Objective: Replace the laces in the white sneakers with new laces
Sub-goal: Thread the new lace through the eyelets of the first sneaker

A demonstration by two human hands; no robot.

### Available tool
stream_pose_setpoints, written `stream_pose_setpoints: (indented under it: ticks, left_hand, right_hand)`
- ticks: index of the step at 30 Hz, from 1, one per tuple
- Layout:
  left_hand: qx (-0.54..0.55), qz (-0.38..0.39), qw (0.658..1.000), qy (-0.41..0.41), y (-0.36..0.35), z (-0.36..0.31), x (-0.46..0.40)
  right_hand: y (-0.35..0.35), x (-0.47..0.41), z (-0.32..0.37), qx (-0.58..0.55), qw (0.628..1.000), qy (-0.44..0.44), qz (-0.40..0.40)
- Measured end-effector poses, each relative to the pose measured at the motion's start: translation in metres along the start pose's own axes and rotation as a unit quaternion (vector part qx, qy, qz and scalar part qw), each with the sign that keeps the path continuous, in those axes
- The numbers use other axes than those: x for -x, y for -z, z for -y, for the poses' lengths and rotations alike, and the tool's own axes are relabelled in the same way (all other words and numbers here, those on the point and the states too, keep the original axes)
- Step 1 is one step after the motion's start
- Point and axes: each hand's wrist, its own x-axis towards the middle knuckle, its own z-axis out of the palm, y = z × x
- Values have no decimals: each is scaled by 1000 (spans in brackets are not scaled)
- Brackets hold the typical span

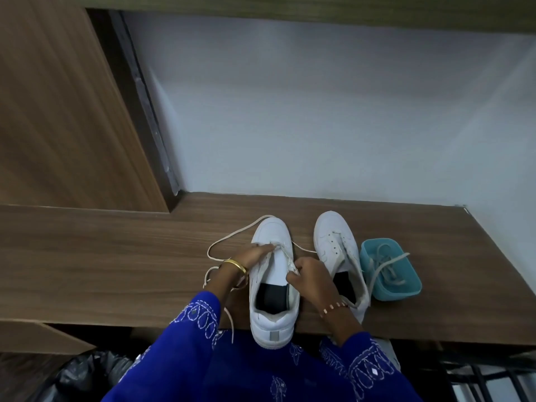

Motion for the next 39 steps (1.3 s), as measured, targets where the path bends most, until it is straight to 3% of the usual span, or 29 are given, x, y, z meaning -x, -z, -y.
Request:
stream_pose_setpoints:
  ticks: [5,10,18,22,26,32,36,39]
  left_hand:
    - [130,13,991,34,-2,-19,10]
    - [177,-41,983,33,8,-19,-2]
    - [357,-37,931,-58,31,-52,18]
    - [319,-25,937,-143,44,-78,30]
    - [228,31,952,-201,43,-104,53]
    - [131,152,953,-226,34,-123,83]
    - [114,171,952,-229,39,-127,93]
    - [110,122,960,-227,53,-123,90]
  right_hand:
    - [-1,1,-1,0,1000,8,-6]
    - [-1,0,-2,-6,1000,2,-2]
    - [0,-4,-8,-36,999,-13,21]
    - [14,-8,-1,-65,994,-29,83]
    - [39,-20,20,-74,997,25,-23]
    - [60,-44,81,-129,962,239,15]
    - [55,-47,89,-162,964,209,34]
    - [59,-48,71,-188,971,140,36]
